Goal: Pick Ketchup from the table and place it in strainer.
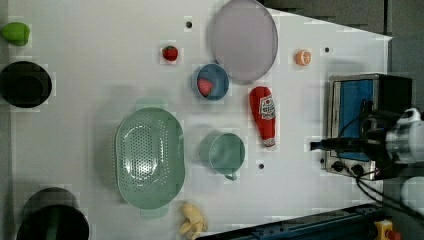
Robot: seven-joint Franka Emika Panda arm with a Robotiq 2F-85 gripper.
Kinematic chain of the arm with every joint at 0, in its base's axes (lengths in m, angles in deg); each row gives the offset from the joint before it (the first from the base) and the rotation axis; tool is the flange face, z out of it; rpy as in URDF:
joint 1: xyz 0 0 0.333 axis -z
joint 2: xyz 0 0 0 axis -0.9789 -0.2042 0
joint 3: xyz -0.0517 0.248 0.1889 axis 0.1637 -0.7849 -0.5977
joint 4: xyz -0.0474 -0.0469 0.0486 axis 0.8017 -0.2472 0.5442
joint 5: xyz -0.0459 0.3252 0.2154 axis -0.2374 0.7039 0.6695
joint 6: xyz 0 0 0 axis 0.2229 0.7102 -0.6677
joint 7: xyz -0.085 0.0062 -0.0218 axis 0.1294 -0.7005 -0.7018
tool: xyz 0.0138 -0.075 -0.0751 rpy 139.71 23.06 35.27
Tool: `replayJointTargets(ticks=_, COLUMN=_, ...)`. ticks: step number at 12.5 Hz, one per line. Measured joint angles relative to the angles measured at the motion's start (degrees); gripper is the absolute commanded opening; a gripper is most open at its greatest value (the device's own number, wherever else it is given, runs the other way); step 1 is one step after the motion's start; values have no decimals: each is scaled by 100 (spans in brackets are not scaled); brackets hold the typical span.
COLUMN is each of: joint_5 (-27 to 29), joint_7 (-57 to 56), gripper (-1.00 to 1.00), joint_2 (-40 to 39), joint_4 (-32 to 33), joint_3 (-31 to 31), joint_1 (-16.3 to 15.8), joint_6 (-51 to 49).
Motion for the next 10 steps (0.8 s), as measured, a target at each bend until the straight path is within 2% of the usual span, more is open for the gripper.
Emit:
replayJointTargets(ticks=4, joint_5=23, joint_7=-1111, gripper=100, joint_2=-524, joint_4=347, joint_3=-57, joint_1=-13, joint_6=1294)
replayJointTargets(ticks=10, joint_5=4, joint_7=-1508, gripper=100, joint_2=-1758, joint_4=280, joint_3=-72, joint_1=16, joint_6=2315)
